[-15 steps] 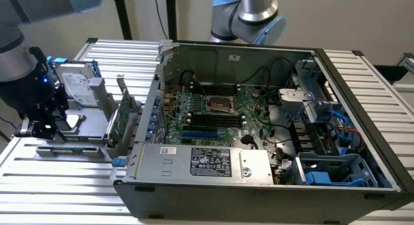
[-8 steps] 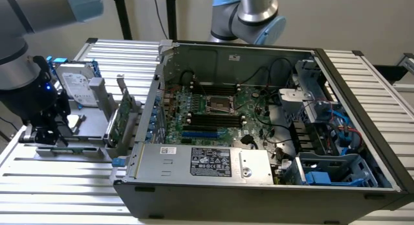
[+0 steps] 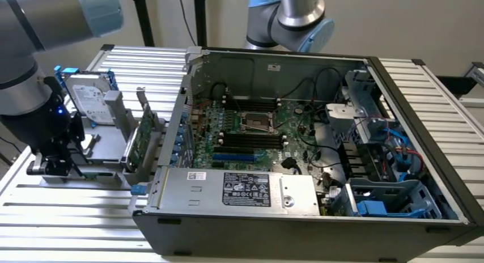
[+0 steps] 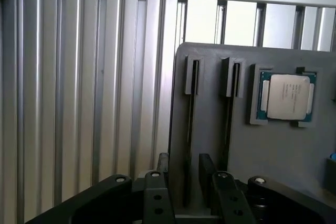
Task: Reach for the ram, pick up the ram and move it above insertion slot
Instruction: 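Pick up the ram and move it above insertion slot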
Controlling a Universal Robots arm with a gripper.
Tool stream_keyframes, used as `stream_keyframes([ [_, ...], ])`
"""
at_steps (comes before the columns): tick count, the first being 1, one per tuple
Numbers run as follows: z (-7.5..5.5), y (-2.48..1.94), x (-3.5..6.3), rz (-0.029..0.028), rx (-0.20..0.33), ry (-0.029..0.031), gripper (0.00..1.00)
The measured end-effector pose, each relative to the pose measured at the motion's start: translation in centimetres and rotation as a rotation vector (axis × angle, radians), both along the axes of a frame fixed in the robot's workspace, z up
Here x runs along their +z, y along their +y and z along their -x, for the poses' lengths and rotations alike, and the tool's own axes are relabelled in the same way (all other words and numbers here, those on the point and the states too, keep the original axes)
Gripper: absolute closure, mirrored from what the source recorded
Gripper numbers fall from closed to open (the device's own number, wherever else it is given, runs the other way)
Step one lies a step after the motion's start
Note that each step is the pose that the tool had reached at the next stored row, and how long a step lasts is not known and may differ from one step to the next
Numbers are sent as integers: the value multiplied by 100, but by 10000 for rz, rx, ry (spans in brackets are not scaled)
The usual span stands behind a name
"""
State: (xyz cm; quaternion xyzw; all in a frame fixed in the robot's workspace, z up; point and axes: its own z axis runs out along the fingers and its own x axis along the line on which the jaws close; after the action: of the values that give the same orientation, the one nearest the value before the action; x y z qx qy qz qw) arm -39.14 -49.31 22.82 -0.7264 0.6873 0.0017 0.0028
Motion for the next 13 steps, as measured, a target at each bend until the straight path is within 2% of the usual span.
stream_keyframes([
  [10, -16, -1, -182, -1, 1, -1, 64],
  [13, -15, 24, -201, 0, 0, 0, 64],
])
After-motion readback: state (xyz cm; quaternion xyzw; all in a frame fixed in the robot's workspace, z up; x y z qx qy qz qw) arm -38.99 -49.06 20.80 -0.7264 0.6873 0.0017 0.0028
